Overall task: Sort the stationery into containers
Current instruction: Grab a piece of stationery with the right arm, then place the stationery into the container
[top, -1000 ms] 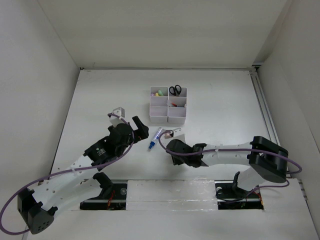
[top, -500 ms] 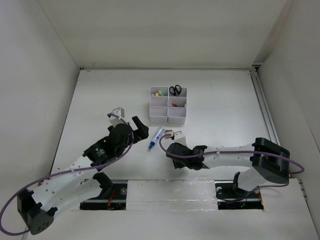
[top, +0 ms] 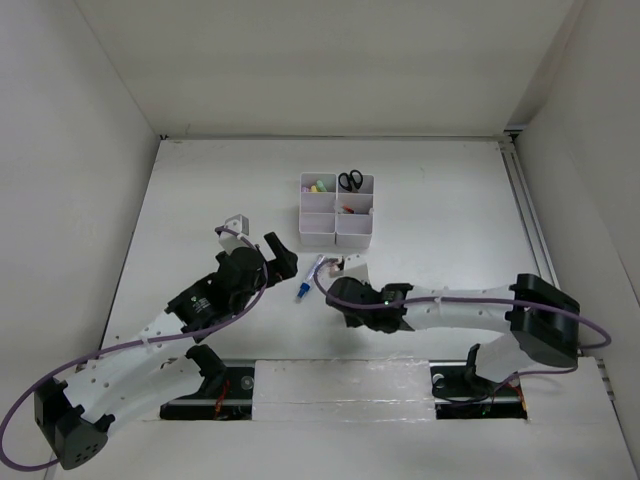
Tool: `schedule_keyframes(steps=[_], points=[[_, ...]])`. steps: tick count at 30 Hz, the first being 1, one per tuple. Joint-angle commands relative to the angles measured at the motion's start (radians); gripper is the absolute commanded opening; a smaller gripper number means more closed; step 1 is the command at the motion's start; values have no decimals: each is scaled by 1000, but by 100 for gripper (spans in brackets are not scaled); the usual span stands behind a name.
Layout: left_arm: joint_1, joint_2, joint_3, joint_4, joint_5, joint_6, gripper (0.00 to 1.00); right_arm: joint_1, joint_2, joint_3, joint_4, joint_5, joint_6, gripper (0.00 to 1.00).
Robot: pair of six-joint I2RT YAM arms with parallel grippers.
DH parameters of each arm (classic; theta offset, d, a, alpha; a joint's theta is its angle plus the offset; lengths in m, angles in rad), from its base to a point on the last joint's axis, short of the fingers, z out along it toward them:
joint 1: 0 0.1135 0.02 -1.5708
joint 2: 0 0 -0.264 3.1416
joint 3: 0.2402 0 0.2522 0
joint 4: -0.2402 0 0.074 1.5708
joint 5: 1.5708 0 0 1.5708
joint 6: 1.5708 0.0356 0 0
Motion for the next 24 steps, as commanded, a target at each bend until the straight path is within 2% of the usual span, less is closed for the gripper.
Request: schedule_keyframes(steps=[1, 6, 9, 11, 14, 19, 24], points=[[-2, -4, -16, 5, -2, -8, 99, -68, -70, 133, 64, 63, -102, 0], [-2, -4, -25, 5, -2, -8, 99, -191, -39, 276, 78, -13, -318, 0], [-2, -4, -36, 5, -2, -8, 99, -290, 4, 342, 107, -134, -465, 0], [-2, -4, -46, 25, -2, -8, 99, -359, 13, 352, 148, -278, -547, 0], [-2, -13, -56, 45, 35, 2, 99, -438, 36, 388, 159, -391, -596, 0], [-2, -33, -74, 45, 44, 12, 99, -472, 82, 441, 86, -425, -662, 0], [-2, -33, -83, 74, 54, 21, 99, -508, 94, 441, 85, -434, -717, 0]])
